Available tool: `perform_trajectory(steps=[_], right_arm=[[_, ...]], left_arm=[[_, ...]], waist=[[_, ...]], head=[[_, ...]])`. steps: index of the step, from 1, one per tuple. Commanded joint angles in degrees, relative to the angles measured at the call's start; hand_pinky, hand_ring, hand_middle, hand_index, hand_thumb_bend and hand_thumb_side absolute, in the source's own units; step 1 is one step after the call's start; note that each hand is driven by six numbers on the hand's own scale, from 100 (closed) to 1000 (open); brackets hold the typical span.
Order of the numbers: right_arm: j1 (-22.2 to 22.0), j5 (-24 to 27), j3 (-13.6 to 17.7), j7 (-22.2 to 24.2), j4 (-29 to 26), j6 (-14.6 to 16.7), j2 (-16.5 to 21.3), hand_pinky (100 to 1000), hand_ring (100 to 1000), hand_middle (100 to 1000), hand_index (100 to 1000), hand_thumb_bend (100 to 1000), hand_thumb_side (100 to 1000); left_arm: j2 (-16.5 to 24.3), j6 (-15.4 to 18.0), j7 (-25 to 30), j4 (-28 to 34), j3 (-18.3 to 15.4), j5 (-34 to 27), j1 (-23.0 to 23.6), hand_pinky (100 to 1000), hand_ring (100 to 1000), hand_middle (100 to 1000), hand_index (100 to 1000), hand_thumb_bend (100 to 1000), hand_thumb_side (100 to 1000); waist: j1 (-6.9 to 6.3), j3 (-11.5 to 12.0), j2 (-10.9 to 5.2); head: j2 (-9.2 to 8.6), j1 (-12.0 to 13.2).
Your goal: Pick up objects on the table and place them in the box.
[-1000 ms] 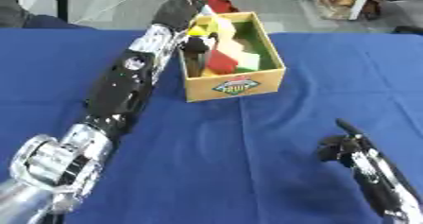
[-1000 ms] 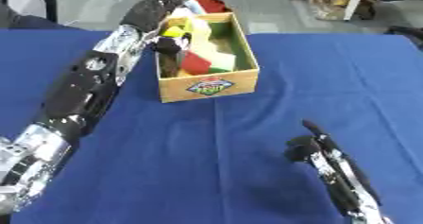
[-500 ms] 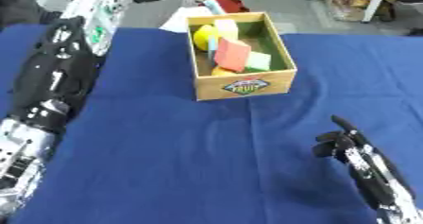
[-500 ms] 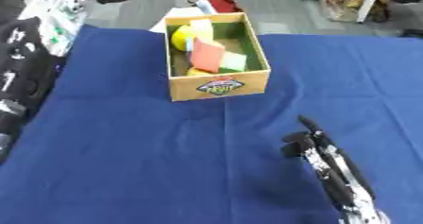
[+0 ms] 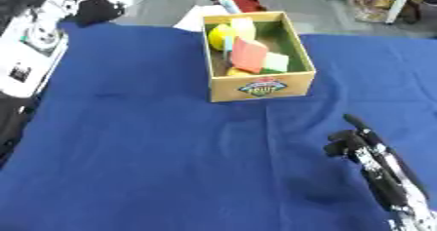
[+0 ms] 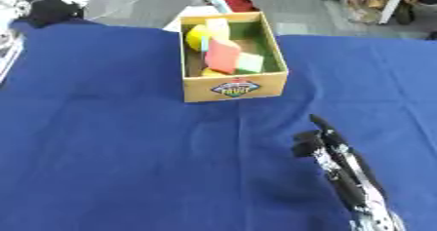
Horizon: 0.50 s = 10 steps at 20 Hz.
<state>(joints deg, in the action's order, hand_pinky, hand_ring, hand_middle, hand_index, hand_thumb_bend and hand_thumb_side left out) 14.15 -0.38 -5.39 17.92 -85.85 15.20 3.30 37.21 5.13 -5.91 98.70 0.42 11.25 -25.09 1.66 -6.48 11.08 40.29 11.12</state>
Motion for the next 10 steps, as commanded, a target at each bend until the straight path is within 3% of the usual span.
perform_trajectory(steps=[1,5,10], right_arm=[[0.85,0.67,0.43,-0.65,-1.61,0.33,0.3,645,645,657,1000,100,666],[0.84,0.92,1.1,-1.5,-1.96,0.69,0.04,645,644,656,1000,100,646],[0.9,0.84,1.97,-2.78,-2.53,1.07,-0.13,645,643,655,1000,100,621]], left_arm=[[-3.53,-0.46,-2.66,4.84,-2.64,-4.42,4.79,741,656,625,813,100,643],[-10.19,-0.15,-2.53,6.07,-3.52,-5.91,12.18,742,662,634,824,100,776],[-15.09,0.46,-0.76,5.63,-3.31,-6.15,16.06,740,651,628,821,100,855]], waist=[[0.57,0.24,-1.25],[1.09,0.43,-1.21],[1.7,0.6,-1.11]], head=[[0.76,-0.03],[2.52,-0.69],[3.76,-1.82]])
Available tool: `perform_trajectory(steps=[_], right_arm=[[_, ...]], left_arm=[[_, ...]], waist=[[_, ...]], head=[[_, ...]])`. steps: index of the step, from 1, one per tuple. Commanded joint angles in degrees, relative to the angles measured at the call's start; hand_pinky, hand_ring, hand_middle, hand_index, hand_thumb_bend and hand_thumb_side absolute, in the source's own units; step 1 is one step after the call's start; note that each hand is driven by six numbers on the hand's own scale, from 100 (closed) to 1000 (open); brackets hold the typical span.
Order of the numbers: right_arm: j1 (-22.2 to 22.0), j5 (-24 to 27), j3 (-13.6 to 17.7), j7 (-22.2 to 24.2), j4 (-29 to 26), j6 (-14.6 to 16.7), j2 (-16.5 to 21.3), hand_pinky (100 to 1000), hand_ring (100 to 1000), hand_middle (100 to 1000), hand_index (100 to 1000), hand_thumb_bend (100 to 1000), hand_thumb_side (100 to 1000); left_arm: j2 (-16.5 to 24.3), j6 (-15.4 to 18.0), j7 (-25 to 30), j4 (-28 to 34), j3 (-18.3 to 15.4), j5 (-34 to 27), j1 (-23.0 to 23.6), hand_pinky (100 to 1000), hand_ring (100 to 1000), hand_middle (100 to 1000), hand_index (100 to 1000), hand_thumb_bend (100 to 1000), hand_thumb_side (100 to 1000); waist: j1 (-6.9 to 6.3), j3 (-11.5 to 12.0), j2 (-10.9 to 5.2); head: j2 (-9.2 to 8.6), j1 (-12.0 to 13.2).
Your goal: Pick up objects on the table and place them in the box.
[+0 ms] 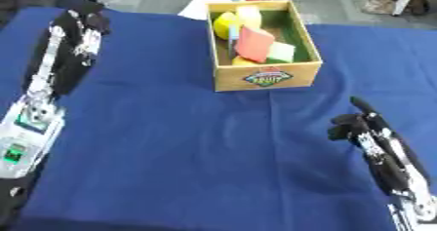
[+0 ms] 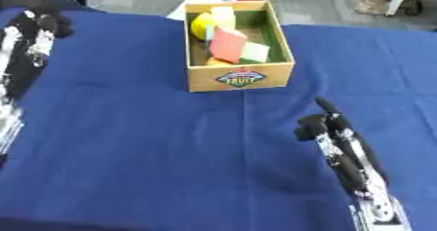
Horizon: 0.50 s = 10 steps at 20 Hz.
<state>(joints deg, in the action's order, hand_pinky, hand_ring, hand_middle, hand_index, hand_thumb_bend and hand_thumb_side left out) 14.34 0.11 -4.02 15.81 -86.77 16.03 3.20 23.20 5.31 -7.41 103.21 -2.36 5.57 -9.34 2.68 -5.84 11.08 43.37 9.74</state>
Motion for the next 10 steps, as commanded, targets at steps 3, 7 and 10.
perform_trajectory(steps=[3,7,10], right_arm=[[0.63,0.33,0.97,-1.42,-1.82,0.36,-0.15,644,642,653,1000,100,613],[0.69,0.26,1.08,-2.11,-2.0,0.48,-0.21,644,642,652,1000,100,597],[0.7,0.14,1.09,-2.49,-2.05,0.46,-0.21,644,642,650,1000,100,585]], left_arm=[[-3.18,0.15,1.22,0.56,-0.34,-0.66,1.49,736,641,621,816,100,872],[-4.28,0.02,1.34,0.12,-0.19,-0.73,2.24,733,635,615,802,100,878],[-4.5,0.11,1.68,-0.02,0.02,-0.4,2.44,733,635,615,804,100,871]], waist=[[0.92,-0.23,-0.98],[0.93,-0.25,-0.71],[0.92,-0.21,-0.6]], head=[[0.74,-0.7],[0.75,-1.04],[0.75,-1.38]])
